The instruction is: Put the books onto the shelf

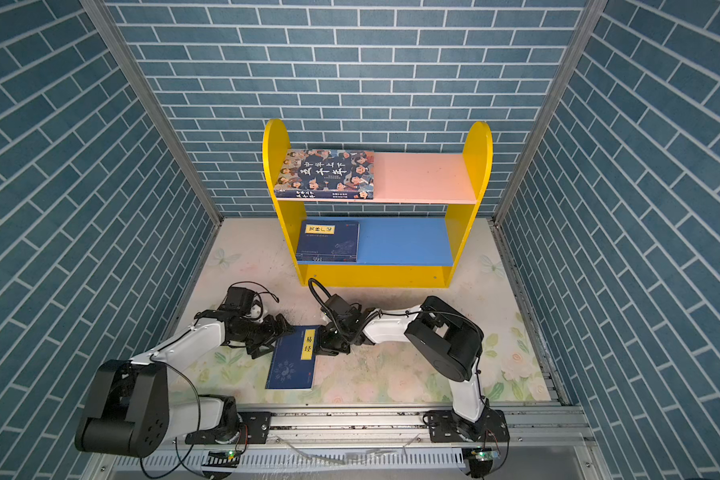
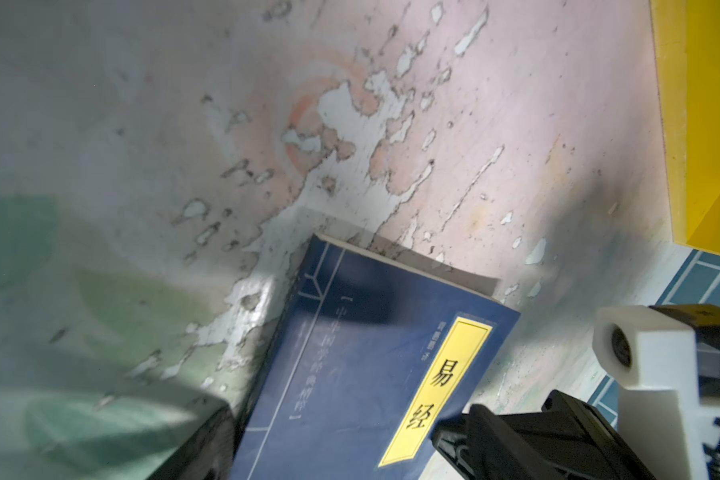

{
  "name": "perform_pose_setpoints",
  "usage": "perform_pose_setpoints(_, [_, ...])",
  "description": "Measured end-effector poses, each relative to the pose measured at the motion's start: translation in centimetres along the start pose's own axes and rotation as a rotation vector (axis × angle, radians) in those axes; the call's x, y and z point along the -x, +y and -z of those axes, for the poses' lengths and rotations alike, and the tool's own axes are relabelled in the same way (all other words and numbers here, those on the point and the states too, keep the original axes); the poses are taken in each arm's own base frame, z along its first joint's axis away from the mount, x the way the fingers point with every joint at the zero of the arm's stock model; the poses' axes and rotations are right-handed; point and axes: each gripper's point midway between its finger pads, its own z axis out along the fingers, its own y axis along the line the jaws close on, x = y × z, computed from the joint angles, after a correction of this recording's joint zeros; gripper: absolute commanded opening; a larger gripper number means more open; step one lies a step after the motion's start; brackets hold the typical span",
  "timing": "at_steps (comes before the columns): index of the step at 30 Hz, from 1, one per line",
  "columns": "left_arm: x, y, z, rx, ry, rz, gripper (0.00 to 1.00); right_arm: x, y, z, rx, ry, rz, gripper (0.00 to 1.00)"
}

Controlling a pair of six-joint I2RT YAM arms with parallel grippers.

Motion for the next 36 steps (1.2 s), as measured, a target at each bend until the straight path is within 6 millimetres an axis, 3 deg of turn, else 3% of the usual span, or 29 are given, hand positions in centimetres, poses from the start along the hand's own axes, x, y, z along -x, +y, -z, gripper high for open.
perform_pose_setpoints(4, [-0.4, -1.1, -0.5, -0.027, 0.014, -0.026, 0.89, 1.7, -1.0, 1.0, -0.011, -0.029, -0.009, 0.04])
perform_pose_setpoints(11, [-0.6, -3.2, -1.0, -0.075, 0.069, -0.043, 0.88, 5.2, -2.9, 5.0, -0.027, -0.125, -0.013, 0.35])
perform_pose_setpoints(17, [0.5, -3.7, -0.4, -0.060, 0.024, -0.109, 0.85, 4.6, -2.2, 7.7, 0.006, -0.159, 0.040, 0.43])
perform_pose_setpoints(24, [0.6, -3.4, -0.8, -0.049, 0.025, -0.157, 0.84, 2.5, -3.8, 7.0, 0.043, -0.137, 0.004, 0.46])
perform_pose_setpoints(29, [0.4, -2.9, -1.8, -0.035, 0.060, -0.169, 0.84, 2.6, -3.1, 6.4, 0.088, -0.136, -0.008, 0.46])
perform_pose_setpoints(36, [0.3, -4.0, -2.3, -0.083, 0.077, -0.197, 0.82, 2.0, -3.3, 5.0, 0.087, -0.102, -0.025, 0.48])
